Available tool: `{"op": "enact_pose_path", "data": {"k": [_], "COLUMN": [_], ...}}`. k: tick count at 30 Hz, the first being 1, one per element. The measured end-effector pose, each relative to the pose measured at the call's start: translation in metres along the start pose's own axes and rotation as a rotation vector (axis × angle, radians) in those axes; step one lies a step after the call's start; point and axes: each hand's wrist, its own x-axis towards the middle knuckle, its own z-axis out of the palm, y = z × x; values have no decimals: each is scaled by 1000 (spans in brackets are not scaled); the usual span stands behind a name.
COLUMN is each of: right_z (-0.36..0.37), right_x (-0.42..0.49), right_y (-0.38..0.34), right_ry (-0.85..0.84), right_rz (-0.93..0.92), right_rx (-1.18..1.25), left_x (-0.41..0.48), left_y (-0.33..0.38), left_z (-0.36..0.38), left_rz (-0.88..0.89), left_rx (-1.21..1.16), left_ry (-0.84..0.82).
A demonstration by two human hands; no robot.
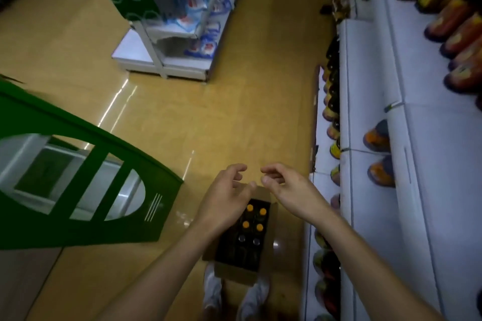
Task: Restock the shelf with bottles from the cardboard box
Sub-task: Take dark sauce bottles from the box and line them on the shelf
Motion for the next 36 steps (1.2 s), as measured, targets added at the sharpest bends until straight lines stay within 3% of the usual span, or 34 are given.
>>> {"op": "enact_pose_path", "data": {"k": [14, 30, 36], "right_z": [147, 319, 368], "right_x": [19, 74, 107], "right_y": [182, 337, 387], "right_ry": [-142, -214, -124], "right_rz": [378, 497, 502], "right_rx": [88, -38, -35], "left_x": [34, 71, 88], "left_y": [-183, -401, -454], "left_z": [136, 220, 245], "left_rz": [-234, -356, -333], "left_rx": [32, 255, 294], "left_ry": [-287, -498, -520]}}
